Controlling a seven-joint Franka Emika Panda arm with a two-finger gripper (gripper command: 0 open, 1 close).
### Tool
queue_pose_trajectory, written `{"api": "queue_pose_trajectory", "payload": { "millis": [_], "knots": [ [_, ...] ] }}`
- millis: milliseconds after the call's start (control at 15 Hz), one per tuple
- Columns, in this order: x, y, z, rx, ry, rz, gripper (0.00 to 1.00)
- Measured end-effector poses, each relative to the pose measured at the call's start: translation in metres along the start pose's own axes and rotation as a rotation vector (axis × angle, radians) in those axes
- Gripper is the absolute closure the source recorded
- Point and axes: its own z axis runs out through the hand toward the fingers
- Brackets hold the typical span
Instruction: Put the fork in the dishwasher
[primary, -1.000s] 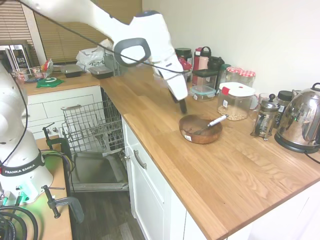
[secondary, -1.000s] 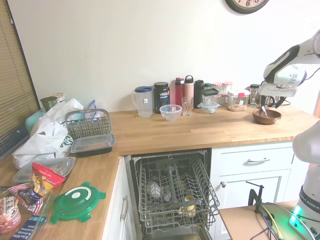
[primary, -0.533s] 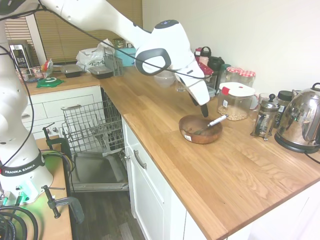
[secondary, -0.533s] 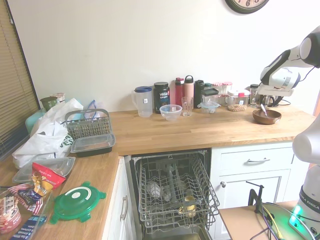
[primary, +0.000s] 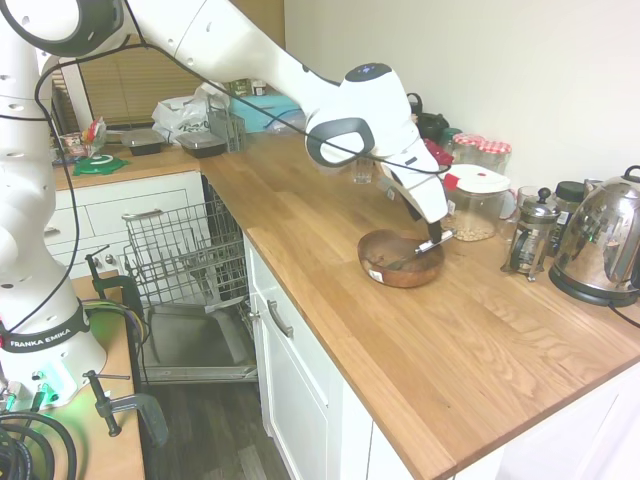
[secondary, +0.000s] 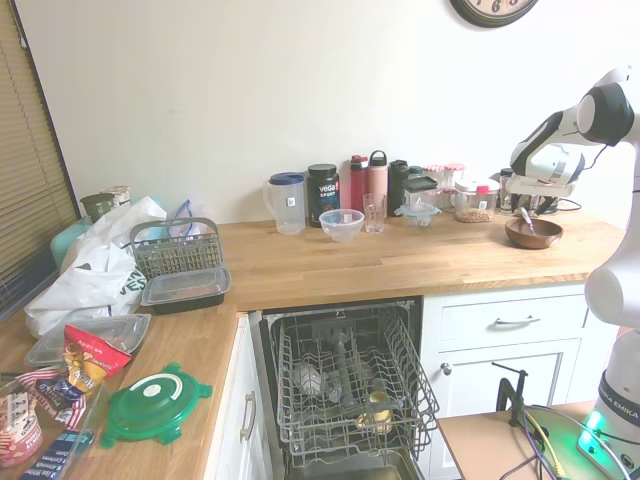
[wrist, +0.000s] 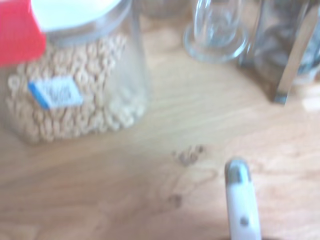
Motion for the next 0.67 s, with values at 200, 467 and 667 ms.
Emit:
{"api": "queue_pose_trajectory", "payload": {
  "millis": [200, 467, 667],
  "knots": [
    [0.0, -0.009, 0.015, -0.006, -0.011, -0.006, 0.0],
    [0.004, -0.015, 0.036, -0.01, -0.008, -0.003, 1.0],
    [0.014, -0.012, 0.034, -0.003, -0.002, 0.021, 1.0]
  ]
}}
